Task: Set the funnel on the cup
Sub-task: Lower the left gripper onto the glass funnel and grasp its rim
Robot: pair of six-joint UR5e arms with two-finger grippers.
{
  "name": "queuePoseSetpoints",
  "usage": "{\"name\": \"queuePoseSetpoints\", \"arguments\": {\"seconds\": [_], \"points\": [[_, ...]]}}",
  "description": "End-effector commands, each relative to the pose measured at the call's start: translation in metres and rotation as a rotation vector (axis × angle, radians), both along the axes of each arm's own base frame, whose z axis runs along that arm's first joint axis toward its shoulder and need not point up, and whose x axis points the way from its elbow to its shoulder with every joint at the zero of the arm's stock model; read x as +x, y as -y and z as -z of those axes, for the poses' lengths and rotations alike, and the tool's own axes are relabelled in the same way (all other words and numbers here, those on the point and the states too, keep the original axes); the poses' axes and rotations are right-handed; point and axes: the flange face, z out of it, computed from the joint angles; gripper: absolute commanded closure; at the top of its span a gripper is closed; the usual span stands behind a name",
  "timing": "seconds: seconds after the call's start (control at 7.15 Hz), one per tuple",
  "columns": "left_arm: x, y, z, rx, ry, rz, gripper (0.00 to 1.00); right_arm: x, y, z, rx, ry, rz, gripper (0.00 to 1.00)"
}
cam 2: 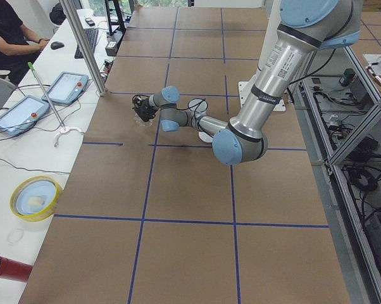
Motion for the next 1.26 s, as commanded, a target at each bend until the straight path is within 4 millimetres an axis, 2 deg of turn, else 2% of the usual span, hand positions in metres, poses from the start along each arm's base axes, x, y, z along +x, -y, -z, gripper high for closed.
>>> {"name": "queuePoseSetpoints", "arguments": {"seconds": [0.0,0.42,0.56,0.84,0.98,1.12], "points": [[0.0,0.0,0.0,0.0,0.0,0.001,0.6,0.0,0.0,-0.001,-0.001,0.0,0.0,0.0],[0.001,0.0,-0.002,-0.002,0.002,-0.001,0.63,0.0,0.0,0.0,0.0,0.0,0.0,0.0],[0.001,0.0,-0.001,-0.001,0.001,-0.001,0.69,0.0,0.0,0.0,0.001,0.0,0.0,0.0],[0.001,0.0,-0.001,0.0,0.002,-0.001,1.0,0.0,0.0,-0.001,-0.001,0.0,0.0,0.0],[0.001,0.0,0.0,0.0,0.002,-0.001,1.0,0.0,0.0,0.0,0.0,0.0,0.0,0.0],[-0.015,0.006,0.02,0.023,-0.022,0.019,1.0,0.0,0.0,0.0,0.001,0.0,0.0,0.0]]}}
